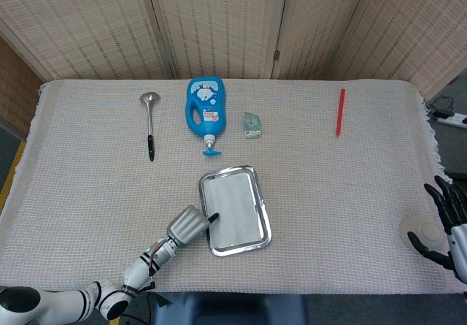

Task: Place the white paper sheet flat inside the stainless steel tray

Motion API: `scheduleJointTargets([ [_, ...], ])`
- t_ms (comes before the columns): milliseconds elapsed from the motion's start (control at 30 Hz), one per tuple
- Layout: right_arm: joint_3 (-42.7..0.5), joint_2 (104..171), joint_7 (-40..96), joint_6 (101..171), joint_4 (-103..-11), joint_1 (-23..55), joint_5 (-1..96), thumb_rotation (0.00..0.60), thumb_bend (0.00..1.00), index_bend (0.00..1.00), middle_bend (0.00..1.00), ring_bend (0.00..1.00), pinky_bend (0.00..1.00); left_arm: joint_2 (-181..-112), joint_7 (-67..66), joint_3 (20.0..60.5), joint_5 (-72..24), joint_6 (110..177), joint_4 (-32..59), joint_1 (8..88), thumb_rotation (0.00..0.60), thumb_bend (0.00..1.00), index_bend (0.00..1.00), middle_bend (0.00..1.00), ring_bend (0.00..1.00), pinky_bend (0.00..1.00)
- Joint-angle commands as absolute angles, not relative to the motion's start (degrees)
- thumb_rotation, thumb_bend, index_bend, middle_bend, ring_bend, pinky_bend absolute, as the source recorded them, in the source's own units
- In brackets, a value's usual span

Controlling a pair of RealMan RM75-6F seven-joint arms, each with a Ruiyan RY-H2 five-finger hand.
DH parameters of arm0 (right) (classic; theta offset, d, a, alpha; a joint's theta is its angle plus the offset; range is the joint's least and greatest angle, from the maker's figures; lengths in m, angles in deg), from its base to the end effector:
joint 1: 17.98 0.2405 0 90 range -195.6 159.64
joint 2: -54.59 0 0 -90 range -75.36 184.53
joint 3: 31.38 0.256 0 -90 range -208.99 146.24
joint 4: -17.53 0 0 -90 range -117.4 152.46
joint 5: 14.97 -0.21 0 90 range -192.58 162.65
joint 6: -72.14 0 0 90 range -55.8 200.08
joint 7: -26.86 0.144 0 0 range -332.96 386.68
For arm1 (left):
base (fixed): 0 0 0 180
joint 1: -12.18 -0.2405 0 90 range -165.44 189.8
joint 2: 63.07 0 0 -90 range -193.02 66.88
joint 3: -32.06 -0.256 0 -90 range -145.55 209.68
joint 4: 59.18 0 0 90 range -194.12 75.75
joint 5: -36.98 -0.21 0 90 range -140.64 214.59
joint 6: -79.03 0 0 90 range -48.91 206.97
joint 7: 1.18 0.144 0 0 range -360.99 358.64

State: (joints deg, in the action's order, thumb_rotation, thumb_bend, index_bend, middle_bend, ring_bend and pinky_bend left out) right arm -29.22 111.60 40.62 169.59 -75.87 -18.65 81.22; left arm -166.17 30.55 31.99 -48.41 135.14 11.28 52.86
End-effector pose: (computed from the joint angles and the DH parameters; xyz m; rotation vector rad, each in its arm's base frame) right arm -0.2945 -0.1456 0.2105 1.3498 -0.8503 1.1646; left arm -0.1435 0.2801 -0.1050 -2.2397 -0.3697 -0.8087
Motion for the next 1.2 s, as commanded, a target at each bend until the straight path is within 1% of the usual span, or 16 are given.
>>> scheduleJointTargets([
  [33,-29.3,111.6,40.7,169.5,-75.9,-18.6,81.3,0.600,0.33,0.00,0.00,0.00,0.00,-166.3,30.7,32.0,-48.5,135.0,11.2,52.9,0.600,0.98,0.33,1.00,1.00,1.00],
  [267,-29.3,111.4,40.9,170.0,-75.9,-18.8,81.5,0.600,0.32,0.00,0.00,0.00,0.00,-166.9,30.9,32.3,-48.3,135.0,10.6,53.0,0.600,0.98,0.33,1.00,1.00,1.00],
  [500,-29.3,111.4,40.9,169.9,-76.0,-18.8,81.5,0.600,0.32,0.00,0.00,0.00,0.00,-166.9,29.9,32.3,-49.7,136.2,10.8,53.0,0.600,0.98,0.30,1.00,1.00,1.00],
  [667,-29.4,111.5,40.7,170.0,-75.9,-18.9,81.6,0.600,0.33,0.00,0.00,0.00,0.00,-166.0,30.3,32.5,-50.9,137.8,12.7,53.0,0.600,0.98,0.26,1.00,0.99,1.00],
  [867,-29.6,111.8,39.8,169.8,-76.0,-18.8,82.0,0.600,0.32,0.00,0.00,0.00,0.00,-163.6,29.9,33.4,-53.2,142.3,15.9,52.3,0.600,0.97,0.19,1.00,0.97,1.00],
  [900,-29.7,111.9,39.5,169.6,-76.0,-18.7,82.1,0.600,0.32,0.00,0.00,0.00,0.00,-162.8,30.0,33.6,-53.7,143.6,16.6,52.0,0.600,0.94,0.17,1.00,0.95,1.00],
  [967,-29.8,112.1,39.0,169.1,-76.0,-18.6,82.1,0.600,0.32,0.00,0.00,0.00,0.00,-161.0,30.2,33.9,-54.5,146.6,18.3,50.9,0.600,0.85,0.16,1.00,0.92,1.00],
  [1033,-29.8,112.3,38.5,168.8,-76.0,-18.5,82.1,0.600,0.32,0.00,0.00,0.00,0.00,-159.0,30.3,34.2,-54.8,149.5,20.0,49.4,0.600,0.67,0.15,1.00,0.83,1.00],
  [1067,-29.9,112.5,38.1,168.5,-76.0,-18.3,82.1,0.600,0.32,0.00,0.00,0.00,0.00,-157.5,30.2,34.3,-54.7,151.4,21.5,48.2,0.600,0.61,0.15,0.98,0.78,1.00],
  [1100,-29.9,112.7,37.8,168.3,-76.0,-18.3,82.1,0.600,0.32,0.00,0.00,0.00,0.00,-156.2,30.0,34.2,-54.7,152.8,22.7,47.2,0.600,0.56,0.14,0.94,0.72,0.97],
  [1133,-29.9,112.8,37.4,168.1,-76.0,-18.2,82.1,0.600,0.32,0.00,0.00,0.00,0.00,-154.8,29.9,34.0,-54.7,154.4,23.8,46.1,0.600,0.51,0.14,0.89,0.66,0.92],
  [1167,-30.0,113.0,37.0,167.9,-76.1,-18.1,82.2,0.600,0.32,0.00,0.00,0.00,0.00,-152.9,29.4,33.7,-54.5,156.5,25.5,44.4,0.600,0.48,0.13,0.80,0.59,0.82],
  [1200,-30.0,113.2,36.6,167.7,-76.1,-18.0,82.2,0.600,0.32,0.00,0.00,0.00,0.00,-151.3,28.7,33.4,-54.0,158.0,27.0,43.0,0.600,0.45,0.12,0.69,0.50,0.68],
])
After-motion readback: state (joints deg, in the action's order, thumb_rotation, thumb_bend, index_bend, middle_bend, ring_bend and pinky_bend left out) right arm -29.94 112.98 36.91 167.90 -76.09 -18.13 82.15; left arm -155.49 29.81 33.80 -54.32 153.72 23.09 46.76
